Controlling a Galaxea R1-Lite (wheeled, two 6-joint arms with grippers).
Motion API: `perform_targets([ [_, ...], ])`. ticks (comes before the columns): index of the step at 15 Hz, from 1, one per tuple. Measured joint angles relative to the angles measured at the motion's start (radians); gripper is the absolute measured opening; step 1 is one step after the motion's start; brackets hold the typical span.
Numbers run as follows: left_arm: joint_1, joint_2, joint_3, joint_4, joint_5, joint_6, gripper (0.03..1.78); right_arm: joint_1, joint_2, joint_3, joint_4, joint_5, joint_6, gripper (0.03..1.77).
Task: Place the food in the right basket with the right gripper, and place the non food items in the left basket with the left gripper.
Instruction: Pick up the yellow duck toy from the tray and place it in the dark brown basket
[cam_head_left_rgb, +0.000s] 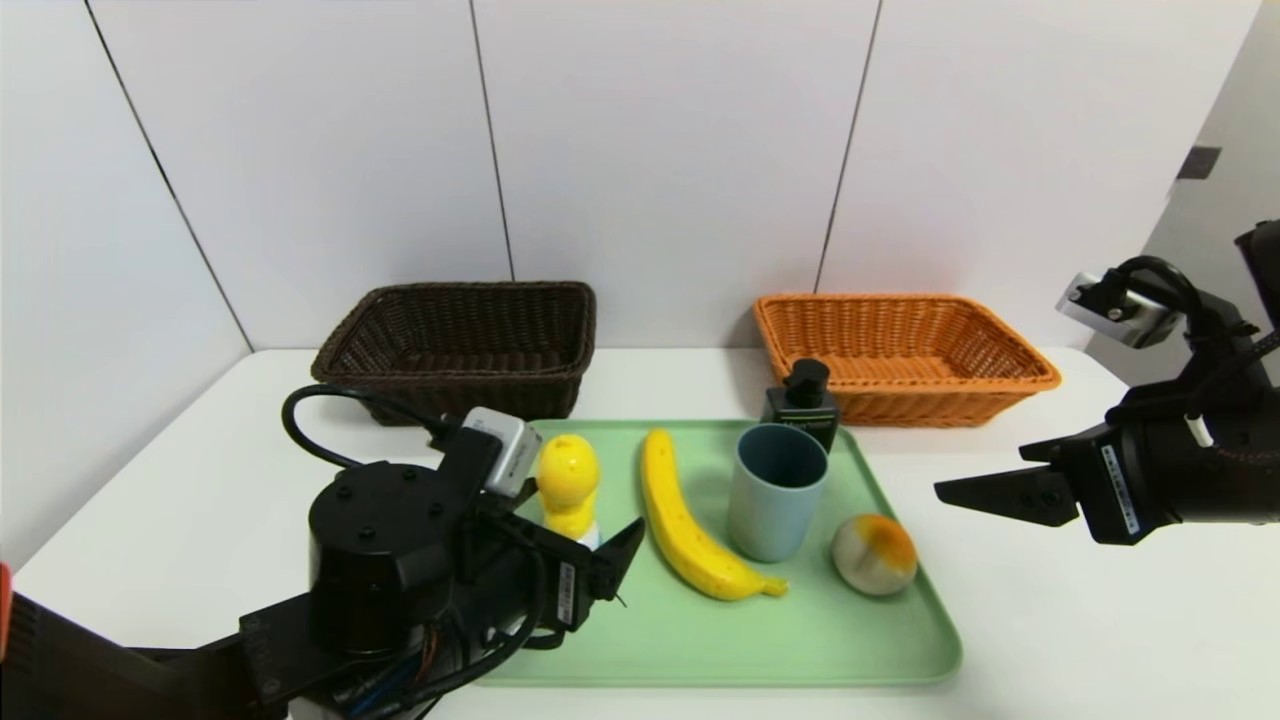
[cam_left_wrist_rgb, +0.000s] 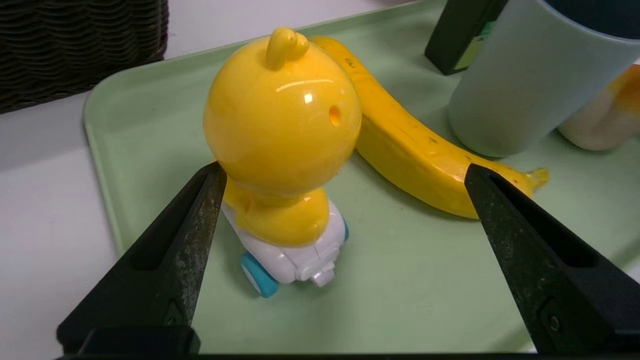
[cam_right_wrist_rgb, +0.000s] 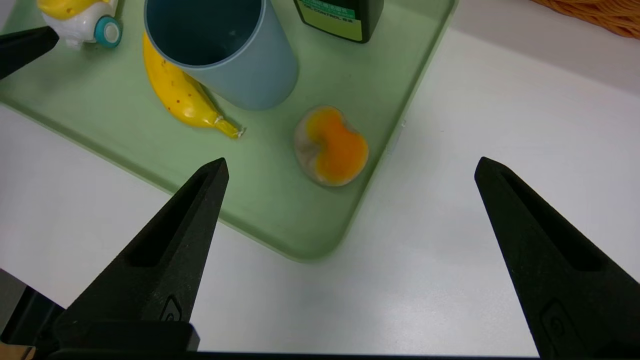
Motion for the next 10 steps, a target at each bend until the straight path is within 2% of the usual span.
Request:
perform_targets([
  [10, 0.014, 0.072, 0.0, -0.018, 0.044, 0.045, 1.69, 0.0, 0.001, 0.029, -0.001, 0.007, 0.002, 1.7],
])
